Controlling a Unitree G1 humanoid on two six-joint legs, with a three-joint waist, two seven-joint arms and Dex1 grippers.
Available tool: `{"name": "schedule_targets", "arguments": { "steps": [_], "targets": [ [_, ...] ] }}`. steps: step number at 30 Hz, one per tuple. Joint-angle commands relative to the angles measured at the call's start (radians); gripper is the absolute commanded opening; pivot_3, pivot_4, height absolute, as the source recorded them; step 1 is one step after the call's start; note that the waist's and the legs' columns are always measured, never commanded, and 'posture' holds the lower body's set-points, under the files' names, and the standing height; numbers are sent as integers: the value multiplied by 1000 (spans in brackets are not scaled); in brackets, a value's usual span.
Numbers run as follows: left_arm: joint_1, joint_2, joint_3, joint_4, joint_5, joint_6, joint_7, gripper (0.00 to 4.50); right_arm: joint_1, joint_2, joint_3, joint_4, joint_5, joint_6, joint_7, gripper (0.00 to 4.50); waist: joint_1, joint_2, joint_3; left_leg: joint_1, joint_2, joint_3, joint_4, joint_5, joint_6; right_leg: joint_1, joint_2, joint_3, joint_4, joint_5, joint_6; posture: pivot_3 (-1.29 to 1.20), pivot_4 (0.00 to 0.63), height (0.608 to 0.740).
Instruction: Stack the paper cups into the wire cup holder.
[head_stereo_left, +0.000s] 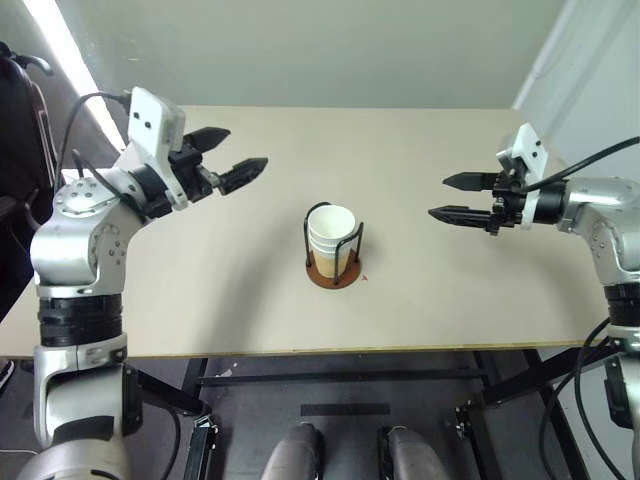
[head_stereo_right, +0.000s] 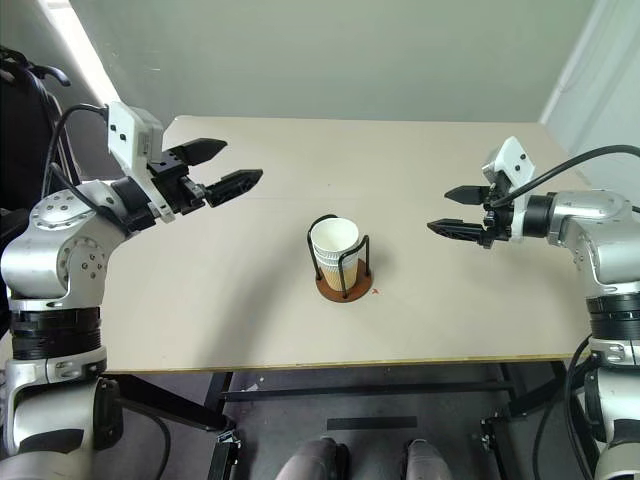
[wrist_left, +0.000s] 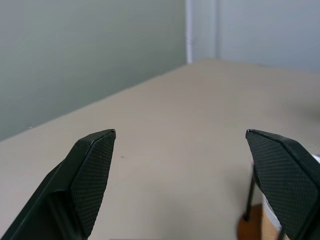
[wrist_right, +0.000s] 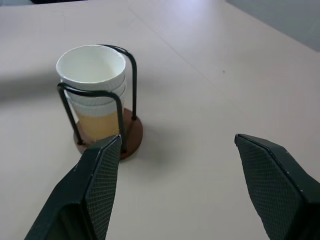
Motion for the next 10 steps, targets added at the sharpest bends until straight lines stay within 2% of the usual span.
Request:
{"name": "schedule_targets", "arguments": {
  "steps": [1,10],
  "targets": [
    [-3,-13,33,-55,-4,-10,60,4471,-19,6,-44,19,-19,-31,-36,3664,0,0,0,0,0,0,0,0,0,0,0,0,0,0,0,0,150,740],
    [26,-28,46,-77,-10,-12,119,4471,-21,33,-72,56,-33,-49,-96,3664,0,0,0,0,0,-1,-3,0,-5,-1,0,0,-1,1,0,0,150,740]
  ]
}}
